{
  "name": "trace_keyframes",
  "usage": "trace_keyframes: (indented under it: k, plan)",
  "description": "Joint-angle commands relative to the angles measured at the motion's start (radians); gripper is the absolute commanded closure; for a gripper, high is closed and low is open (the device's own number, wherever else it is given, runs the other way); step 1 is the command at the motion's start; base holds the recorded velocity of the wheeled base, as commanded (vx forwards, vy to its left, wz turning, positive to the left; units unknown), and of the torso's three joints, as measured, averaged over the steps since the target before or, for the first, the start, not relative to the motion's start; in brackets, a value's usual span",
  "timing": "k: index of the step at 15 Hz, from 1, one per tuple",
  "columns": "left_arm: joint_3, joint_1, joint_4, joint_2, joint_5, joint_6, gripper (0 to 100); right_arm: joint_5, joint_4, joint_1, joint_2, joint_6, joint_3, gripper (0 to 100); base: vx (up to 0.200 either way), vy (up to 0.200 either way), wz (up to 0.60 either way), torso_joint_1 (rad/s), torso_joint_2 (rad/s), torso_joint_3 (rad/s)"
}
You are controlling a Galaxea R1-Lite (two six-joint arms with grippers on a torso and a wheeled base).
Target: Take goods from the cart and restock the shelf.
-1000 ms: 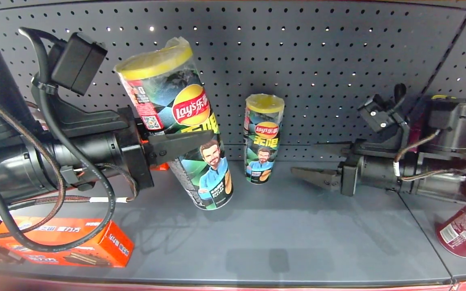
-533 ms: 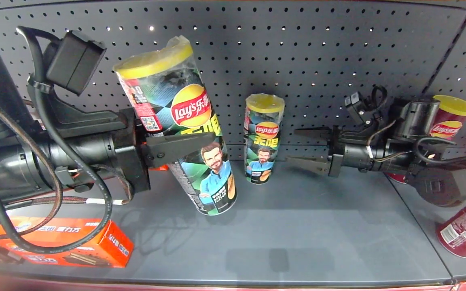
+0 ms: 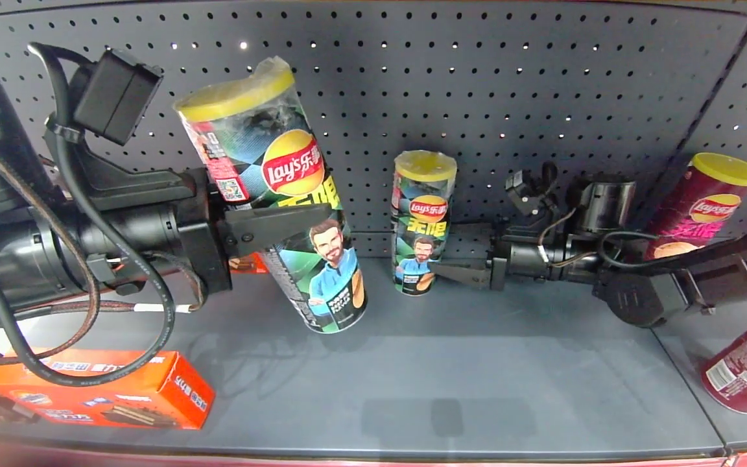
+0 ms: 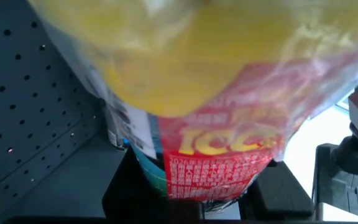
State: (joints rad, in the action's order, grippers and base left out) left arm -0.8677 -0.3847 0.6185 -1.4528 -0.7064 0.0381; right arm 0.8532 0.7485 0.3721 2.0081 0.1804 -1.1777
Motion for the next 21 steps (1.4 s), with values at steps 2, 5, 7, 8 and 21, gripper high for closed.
trace_keyframes:
  k: [2,5,7,8,21]
  plan:
    - [0.001,0.003,0.007,-0.008,0.001,0.0,100,-0.002,-0.001,0.036,0.034,-0.001,-0.007,0,0.0,0.0,0.0,0.0,0.0,0.0]
    - [0.002,0.001,0.041,-0.018,0.002,0.003,100,-0.017,-0.001,0.056,0.021,-0.001,0.024,0,0.0,0.0,0.0,0.0,0.0,0.0]
    - [0.007,0.003,0.043,-0.02,0.001,0.003,100,-0.025,0.002,0.074,-0.031,0.001,0.11,0,0.0,0.0,0.0,0.0,0.0,0.0]
    - [0.009,0.003,0.043,-0.02,0.002,0.003,100,-0.031,0.002,0.076,-0.043,0.001,0.124,0,0.0,0.0,0.0,0.0,0.0,0.0]
    - [0.01,0.003,0.043,-0.028,0.004,0.003,100,-0.223,0.005,0.131,0.075,-0.088,-0.077,0,0.0,0.0,0.0,0.0,0.0,0.0]
